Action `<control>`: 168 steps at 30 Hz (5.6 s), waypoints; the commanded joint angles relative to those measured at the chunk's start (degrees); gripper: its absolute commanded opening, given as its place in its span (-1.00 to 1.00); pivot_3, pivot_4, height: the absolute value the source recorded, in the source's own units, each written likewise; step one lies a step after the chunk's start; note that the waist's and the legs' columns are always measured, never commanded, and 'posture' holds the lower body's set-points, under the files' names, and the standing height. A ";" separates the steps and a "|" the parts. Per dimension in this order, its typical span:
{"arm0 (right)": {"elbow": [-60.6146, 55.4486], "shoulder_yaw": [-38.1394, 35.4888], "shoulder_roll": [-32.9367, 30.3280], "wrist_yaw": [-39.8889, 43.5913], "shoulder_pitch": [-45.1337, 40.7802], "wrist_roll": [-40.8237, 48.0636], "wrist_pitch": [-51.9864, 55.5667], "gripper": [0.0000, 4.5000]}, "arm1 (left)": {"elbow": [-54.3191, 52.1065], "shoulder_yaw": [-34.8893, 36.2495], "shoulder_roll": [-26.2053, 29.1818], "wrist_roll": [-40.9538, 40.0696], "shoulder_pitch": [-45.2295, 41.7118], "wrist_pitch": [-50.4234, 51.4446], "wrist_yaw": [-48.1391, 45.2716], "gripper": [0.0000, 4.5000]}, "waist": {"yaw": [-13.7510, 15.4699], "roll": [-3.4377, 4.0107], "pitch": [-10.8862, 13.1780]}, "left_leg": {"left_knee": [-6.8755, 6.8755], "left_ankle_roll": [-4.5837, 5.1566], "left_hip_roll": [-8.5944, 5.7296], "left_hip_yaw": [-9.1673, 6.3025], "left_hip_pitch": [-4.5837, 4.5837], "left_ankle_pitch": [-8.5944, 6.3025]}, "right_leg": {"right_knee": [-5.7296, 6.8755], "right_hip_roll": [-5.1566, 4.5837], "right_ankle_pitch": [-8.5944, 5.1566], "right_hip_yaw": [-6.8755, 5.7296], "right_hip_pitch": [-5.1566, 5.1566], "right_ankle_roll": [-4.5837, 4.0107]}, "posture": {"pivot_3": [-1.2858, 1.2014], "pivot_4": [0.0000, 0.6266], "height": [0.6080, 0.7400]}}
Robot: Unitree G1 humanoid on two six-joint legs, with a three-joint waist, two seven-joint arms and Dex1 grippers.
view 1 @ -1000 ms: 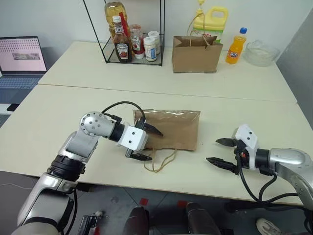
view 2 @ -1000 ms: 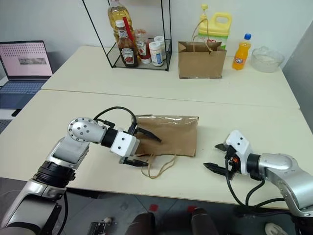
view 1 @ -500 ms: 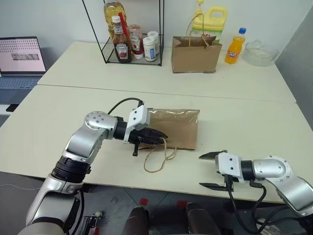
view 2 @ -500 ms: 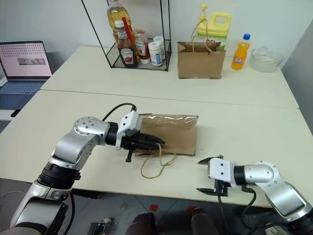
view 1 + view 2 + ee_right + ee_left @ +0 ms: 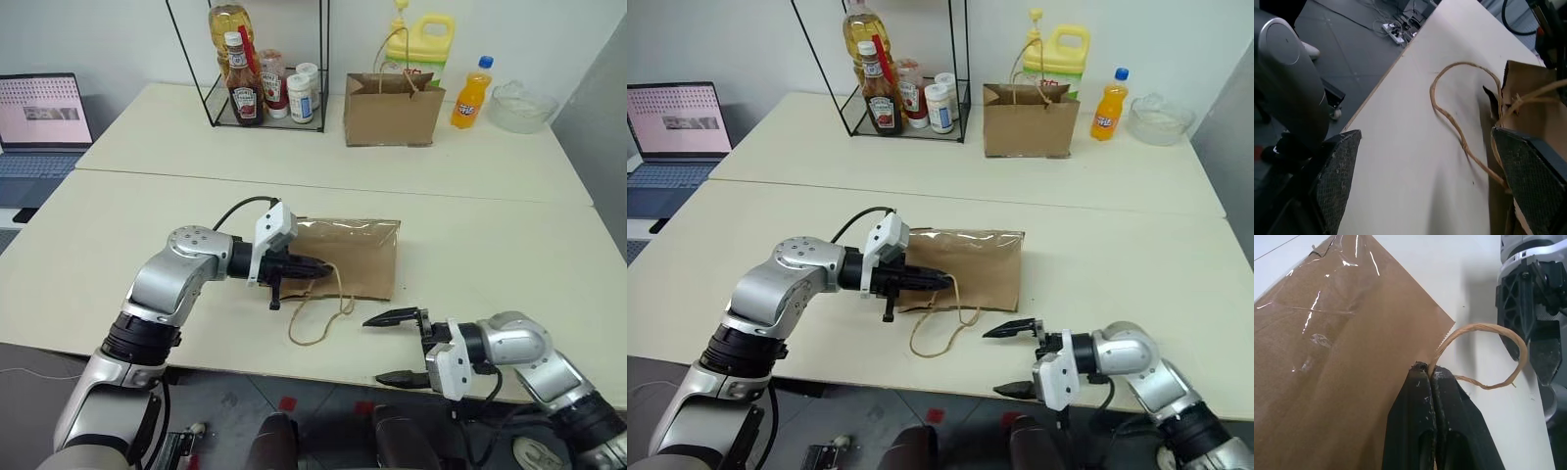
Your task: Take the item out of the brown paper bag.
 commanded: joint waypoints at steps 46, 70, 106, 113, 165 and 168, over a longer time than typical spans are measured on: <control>-0.29 5.95 12.94 -3.62 -7.94 -0.66 36.00 0.32 | -3.98 0.95 -0.17 -1.73 0.12 0.93 3.29 -1.00 | -0.06 -0.01 -0.01 | -0.01 0.03 0.00 -0.05 0.01 -0.02 | 0.05 0.00 0.00 -0.04 -0.03 0.00 | 0.03 -0.52 1.00; 10.45 10.31 10.80 -1.26 -14.60 -9.38 32.33 -1.00 | -5.10 1.50 -1.28 -2.66 -0.22 2.53 5.07 -1.00 | -0.11 -0.02 -0.02 | -0.09 0.05 0.01 -0.04 0.96 -0.04 | -0.10 0.00 -0.01 -0.01 0.97 0.01 | 0.03 -0.52 1.00; -2.68 7.24 17.61 4.41 -14.41 10.87 63.08 0.82 | -4.94 1.61 -1.50 -3.35 -0.72 2.68 6.28 -1.00 | 0.12 -0.03 -0.01 | -0.20 0.04 0.01 -0.17 0.74 -0.05 | -0.47 0.00 -0.01 -0.15 0.94 0.01 | 0.03 -0.52 1.00; 0.90 5.34 24.73 0.11 -17.75 14.21 75.10 0.82 | -5.47 1.45 -1.50 -3.42 -0.47 2.87 6.42 -1.00 | -0.04 -0.02 -0.01 | -0.23 0.04 0.01 -0.19 0.74 -0.05 | -0.48 0.01 -0.01 -0.16 0.91 0.01 | 0.03 -0.52 1.00; -2.02 4.26 11.25 -1.90 -8.50 7.90 62.83 -0.99 | 11.15 17.27 -8.12 -9.22 -23.48 10.76 23.08 -1.00 | 0.21 -0.07 0.03 | -0.36 0.01 0.00 -0.29 0.68 -0.04 | -0.83 -0.01 0.02 -0.32 1.01 0.07 | 0.03 -0.52 1.00; -2.61 3.07 11.55 -2.84 -8.13 8.18 62.39 -0.92 | 9.47 17.08 -8.21 -9.94 -23.00 11.18 22.69 -1.00 | 0.22 -0.07 0.03 | -0.36 0.01 0.00 -0.29 0.67 -0.04 | -0.83 -0.02 0.03 -0.32 1.02 0.07 | 0.03 -0.52 1.00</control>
